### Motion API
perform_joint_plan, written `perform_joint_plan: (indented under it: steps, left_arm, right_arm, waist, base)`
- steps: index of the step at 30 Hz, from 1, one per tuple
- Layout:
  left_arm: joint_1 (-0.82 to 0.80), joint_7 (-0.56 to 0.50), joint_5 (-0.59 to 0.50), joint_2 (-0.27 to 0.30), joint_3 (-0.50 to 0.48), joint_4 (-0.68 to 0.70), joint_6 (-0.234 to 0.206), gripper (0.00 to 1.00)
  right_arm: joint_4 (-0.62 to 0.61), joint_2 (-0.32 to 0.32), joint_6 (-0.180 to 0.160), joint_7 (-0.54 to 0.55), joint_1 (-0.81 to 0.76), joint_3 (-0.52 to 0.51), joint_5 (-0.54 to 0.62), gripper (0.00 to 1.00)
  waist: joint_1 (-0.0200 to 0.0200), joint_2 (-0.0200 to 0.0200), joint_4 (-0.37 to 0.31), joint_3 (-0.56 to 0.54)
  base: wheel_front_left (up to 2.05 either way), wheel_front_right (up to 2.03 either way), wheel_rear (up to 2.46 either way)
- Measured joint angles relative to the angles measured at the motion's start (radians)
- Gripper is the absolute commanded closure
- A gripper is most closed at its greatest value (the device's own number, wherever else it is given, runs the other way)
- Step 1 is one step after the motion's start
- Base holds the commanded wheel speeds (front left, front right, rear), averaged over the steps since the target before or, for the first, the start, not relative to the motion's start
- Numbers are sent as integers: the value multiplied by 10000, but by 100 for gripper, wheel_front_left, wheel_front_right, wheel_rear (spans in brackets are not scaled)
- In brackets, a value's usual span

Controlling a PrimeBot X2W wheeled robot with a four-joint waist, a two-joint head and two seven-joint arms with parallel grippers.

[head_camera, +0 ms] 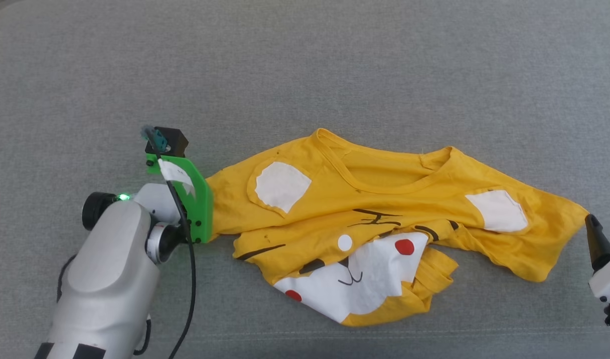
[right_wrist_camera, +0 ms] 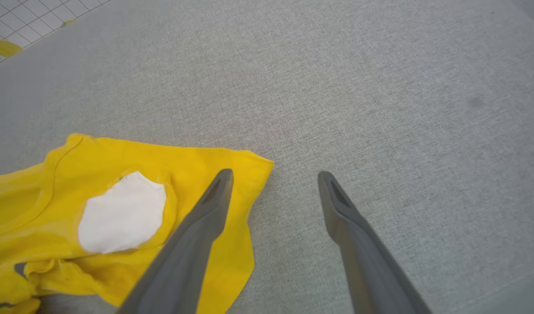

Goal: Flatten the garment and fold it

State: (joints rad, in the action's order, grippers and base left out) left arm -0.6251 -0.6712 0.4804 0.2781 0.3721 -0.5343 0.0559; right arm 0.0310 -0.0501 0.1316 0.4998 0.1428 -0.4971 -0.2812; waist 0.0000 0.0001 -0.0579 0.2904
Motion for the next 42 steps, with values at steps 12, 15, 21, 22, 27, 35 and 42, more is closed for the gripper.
perform_joint_plan:
  steps: [12, 15, 21, 22, 27, 35, 42]
  left_arm:
    - [50, 1630, 719, -21, -1421, 897, -660, 100]
    - [277, 1804, 1032, 144, -1835, 1425, -846, 100]
    - [1341, 1889, 1327, 148, -2063, 2464, -1014, 100]
    - [1475, 1887, 1346, 117, -2052, 2617, -1022, 100]
    - [1857, 1793, 1494, 17, -1941, 3204, -1085, 100]
    - [2150, 1705, 1620, 15, -1848, 3868, -1095, 100]
    - [2301, 1726, 1639, 44, -1873, 4040, -1101, 100]
  right_arm:
    - [-303, 2, 0, 476, 790, 435, 907, 0]
    - [-445, -6, 0, 1289, 1318, 784, 1615, 0]
    - [19, -127, 2, 3967, 1755, 1429, 3538, 0]
    - [102, -192, 2, 4366, 1759, 1457, 3730, 0]
    - [368, -418, 2, 5087, 1774, 1455, 4443, 0]
    - [1007, -297, 2, 5012, 2160, 800, 5204, 0]
    - [1360, -284, -4, 4897, 2418, 857, 4918, 100]
  waist:
    - [0, -1, 260, -315]
    - [0, 0, 266, -356]
    - [1, -1, 462, -343]
    - [1, 0, 520, -328]
    - [0, 0, 746, -172]
    - [0, 0, 974, 358]
    - [0, -1, 1085, 688]
  base:
    - [0, 0, 0]
    - [0, 0, 0]
    - [0, 0, 0]
    - [0, 0, 0]
    - [0, 0, 0]
    - [0, 0, 0]
    - [0, 0, 0]
